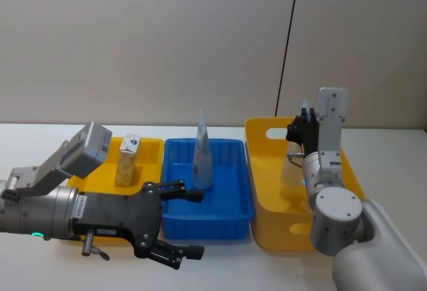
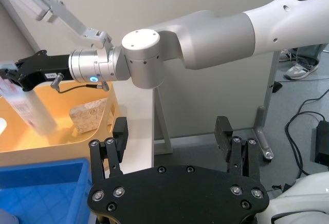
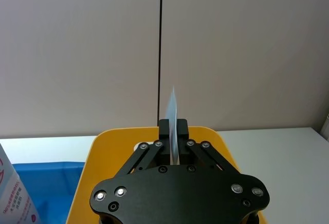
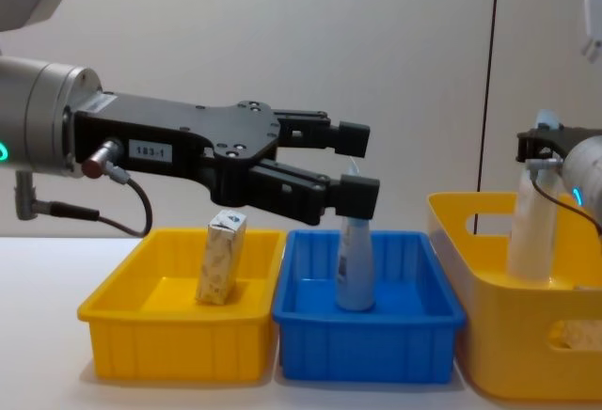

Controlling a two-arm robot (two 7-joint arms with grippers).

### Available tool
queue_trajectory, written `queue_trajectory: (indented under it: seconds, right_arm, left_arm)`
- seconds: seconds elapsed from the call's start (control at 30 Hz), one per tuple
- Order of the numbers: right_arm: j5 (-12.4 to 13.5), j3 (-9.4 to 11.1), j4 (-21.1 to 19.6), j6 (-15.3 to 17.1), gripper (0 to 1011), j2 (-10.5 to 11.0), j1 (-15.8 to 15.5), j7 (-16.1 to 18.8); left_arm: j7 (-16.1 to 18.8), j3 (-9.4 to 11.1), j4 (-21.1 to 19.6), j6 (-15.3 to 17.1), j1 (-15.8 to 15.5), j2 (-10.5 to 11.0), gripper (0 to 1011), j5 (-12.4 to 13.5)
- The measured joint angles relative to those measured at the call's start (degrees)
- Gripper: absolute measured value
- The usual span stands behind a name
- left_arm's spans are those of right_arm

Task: Bimanual collaborative sorting of washing and personal care products

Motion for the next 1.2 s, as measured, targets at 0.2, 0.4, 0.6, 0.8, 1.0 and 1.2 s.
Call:
queue_trajectory:
  seconds: [0.2, 0.4, 0.6, 0.8, 1.0, 1.2]
  right_arm:
    - [-0.87, -0.1, 2.84, -0.74, 236, -0.51, 1.11, -0.68]
    - [-1.39, -0.12, 4.41, -1.1, 401, -0.88, 1.68, -1.01]
    - [-1.62, 0.06, 4.81, -1.39, 605, -1.23, 1.85, -1.1]
    - [-1.61, 0.48, 2.81, -1.31, 808, -1.43, 1.1, -0.65]
    - [-1.02, 1.09, -2.29, -0.31, 957, -1.51, -0.94, 0.57]
    - [0.27, 1.69, -10.45, 1.95, 1000, -1.26, -4.73, 2.83]
  left_arm:
    - [0.0, 0.0, 0.0, 0.0, 0.0, 0.0, 1001, 0.0]
    - [0.0, 0.0, 0.0, 0.0, 0.0, 0.0, 1001, 0.0]
    - [0.0, 0.0, 0.0, 0.0, 0.0, 0.0, 1001, 0.0]
    - [0.0, 0.0, 0.0, 0.0, 0.0, 0.0, 1001, 0.0]
    - [0.0, 0.0, 0.0, 0.0, 0.0, 0.0, 1001, 0.0]
    - [0.0, 0.01, 0.0, 0.0, 0.0, 0.0, 1001, 0.0]
